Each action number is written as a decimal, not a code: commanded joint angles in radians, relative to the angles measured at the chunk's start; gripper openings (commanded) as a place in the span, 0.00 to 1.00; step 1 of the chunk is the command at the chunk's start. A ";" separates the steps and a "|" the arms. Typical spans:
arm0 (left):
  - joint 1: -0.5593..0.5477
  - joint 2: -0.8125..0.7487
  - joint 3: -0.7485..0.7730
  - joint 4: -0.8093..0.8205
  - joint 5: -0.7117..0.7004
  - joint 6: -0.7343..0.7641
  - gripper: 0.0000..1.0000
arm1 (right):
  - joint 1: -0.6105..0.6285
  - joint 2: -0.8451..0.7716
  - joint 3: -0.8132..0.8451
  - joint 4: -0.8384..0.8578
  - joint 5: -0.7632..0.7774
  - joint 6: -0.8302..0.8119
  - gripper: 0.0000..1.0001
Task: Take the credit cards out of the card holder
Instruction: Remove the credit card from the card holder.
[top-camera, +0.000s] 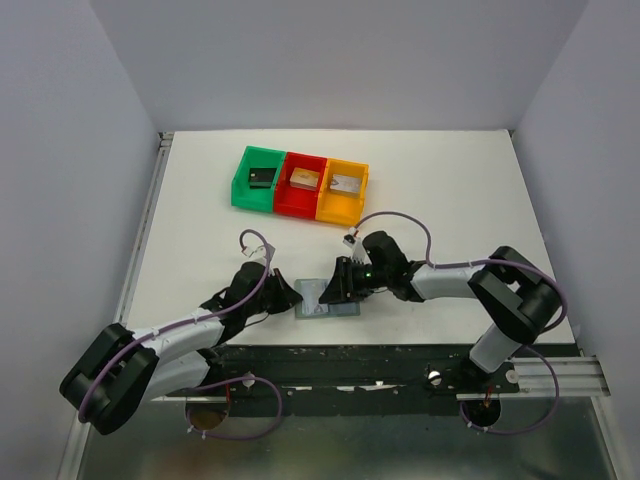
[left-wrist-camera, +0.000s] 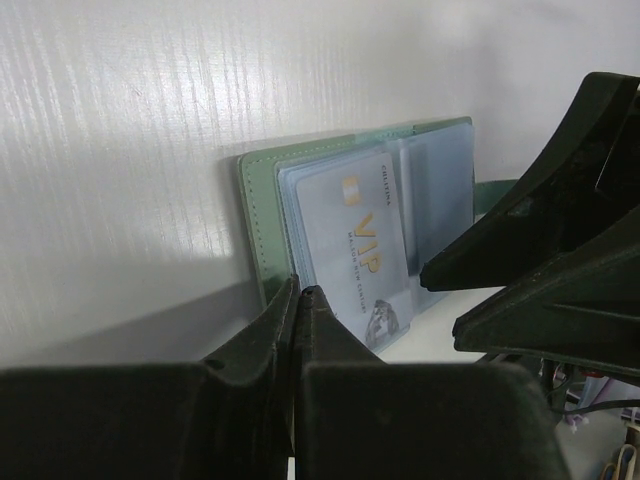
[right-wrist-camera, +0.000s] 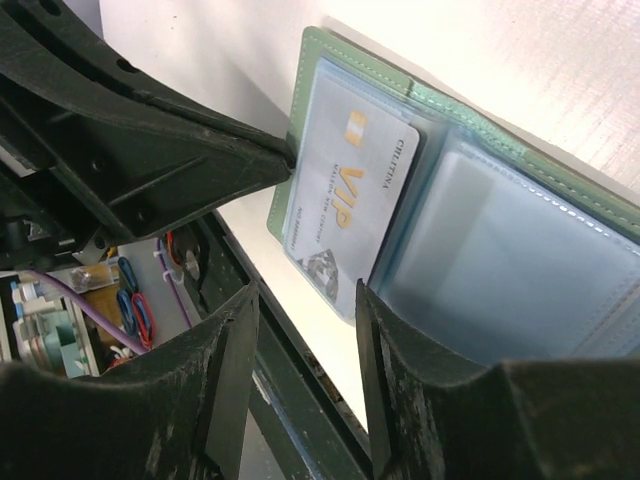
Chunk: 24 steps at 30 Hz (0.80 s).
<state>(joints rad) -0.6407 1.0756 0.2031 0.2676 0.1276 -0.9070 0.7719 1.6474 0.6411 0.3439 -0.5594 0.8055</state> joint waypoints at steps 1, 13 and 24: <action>0.006 -0.025 -0.019 0.010 -0.025 -0.001 0.08 | -0.003 0.032 0.017 0.036 0.007 0.015 0.51; 0.006 -0.051 -0.013 -0.031 -0.045 0.022 0.08 | -0.003 0.071 0.017 0.078 0.021 0.064 0.50; 0.004 -0.020 -0.033 -0.021 -0.052 0.020 0.06 | -0.003 0.072 0.014 0.055 0.046 0.077 0.50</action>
<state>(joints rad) -0.6407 1.0416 0.1928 0.2420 0.1009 -0.8948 0.7719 1.7035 0.6415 0.3943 -0.5392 0.8726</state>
